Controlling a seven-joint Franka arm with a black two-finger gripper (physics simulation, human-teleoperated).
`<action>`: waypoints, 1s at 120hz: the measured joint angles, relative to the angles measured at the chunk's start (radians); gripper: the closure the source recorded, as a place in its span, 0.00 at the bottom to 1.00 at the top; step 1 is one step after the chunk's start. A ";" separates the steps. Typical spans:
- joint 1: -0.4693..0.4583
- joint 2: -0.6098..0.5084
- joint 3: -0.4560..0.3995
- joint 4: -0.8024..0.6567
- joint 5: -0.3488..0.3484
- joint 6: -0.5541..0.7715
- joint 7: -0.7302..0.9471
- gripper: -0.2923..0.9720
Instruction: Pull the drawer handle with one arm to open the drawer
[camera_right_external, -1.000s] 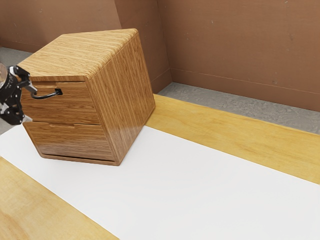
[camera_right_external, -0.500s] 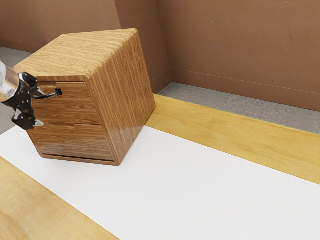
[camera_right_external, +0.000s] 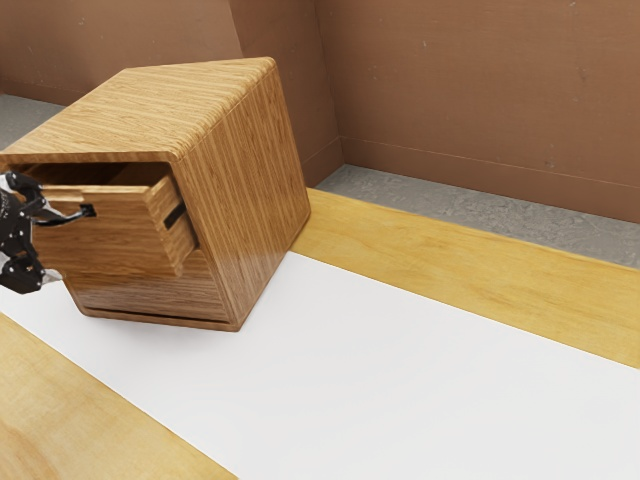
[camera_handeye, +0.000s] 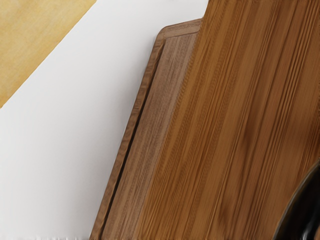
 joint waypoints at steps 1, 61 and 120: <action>0.001 -0.005 0.000 -0.003 0.000 -0.001 0.000 0.23; 0.047 -0.224 -0.015 -0.164 0.003 -0.062 -0.016 0.23; 0.125 -0.392 -0.069 -0.269 0.000 -0.128 -0.023 0.23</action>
